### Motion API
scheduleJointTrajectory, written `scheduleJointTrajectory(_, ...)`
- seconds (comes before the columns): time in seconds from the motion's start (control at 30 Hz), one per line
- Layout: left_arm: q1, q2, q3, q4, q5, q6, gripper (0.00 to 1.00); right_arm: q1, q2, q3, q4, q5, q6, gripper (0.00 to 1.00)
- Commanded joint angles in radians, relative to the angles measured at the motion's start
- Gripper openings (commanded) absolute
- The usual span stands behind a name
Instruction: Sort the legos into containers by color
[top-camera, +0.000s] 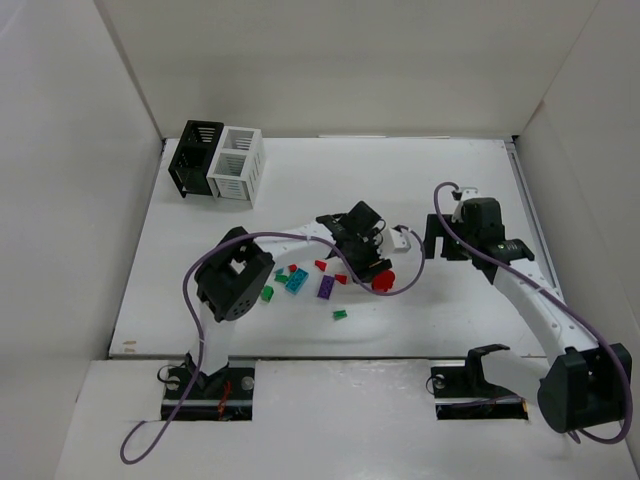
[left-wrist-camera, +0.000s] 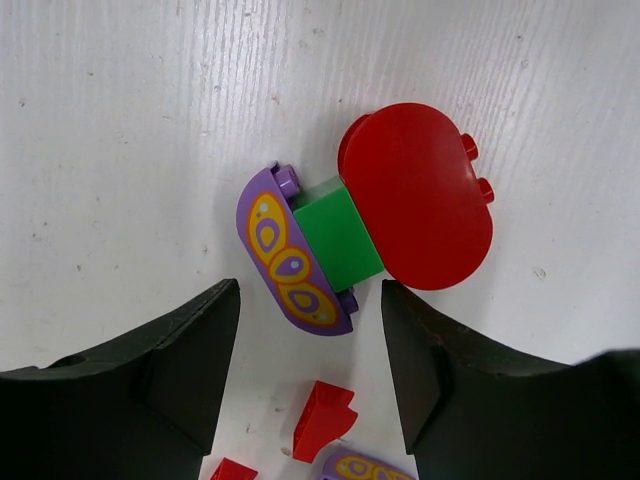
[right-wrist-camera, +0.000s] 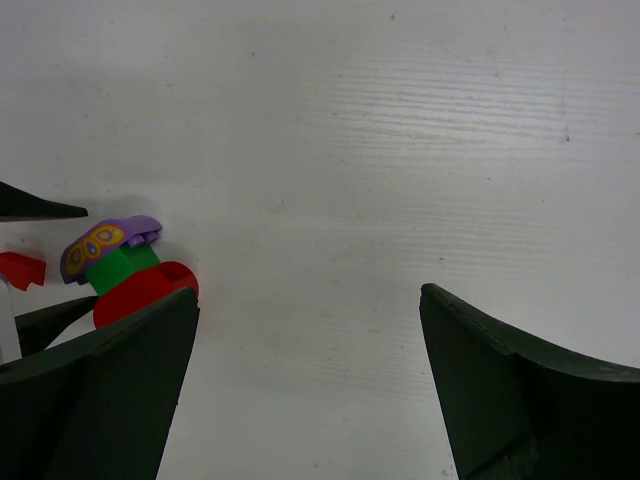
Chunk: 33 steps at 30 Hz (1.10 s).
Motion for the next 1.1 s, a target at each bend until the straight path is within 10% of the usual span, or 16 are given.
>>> scheduleJointTrajectory(0.0, 0.001, 0.018, 0.046, 0.004, 0.021, -0.023, 0.55, 0.002, -0.035, -0.001, -0.002, 0.025, 0.011, 0.96)
scheduleJointTrajectory(1.07, 0.049, -0.168, -0.027, 0.229, -0.232, -0.371, 0.12, 0.002, -0.096, -0.01, 0.044, -0.079, 0.0, 0.96)
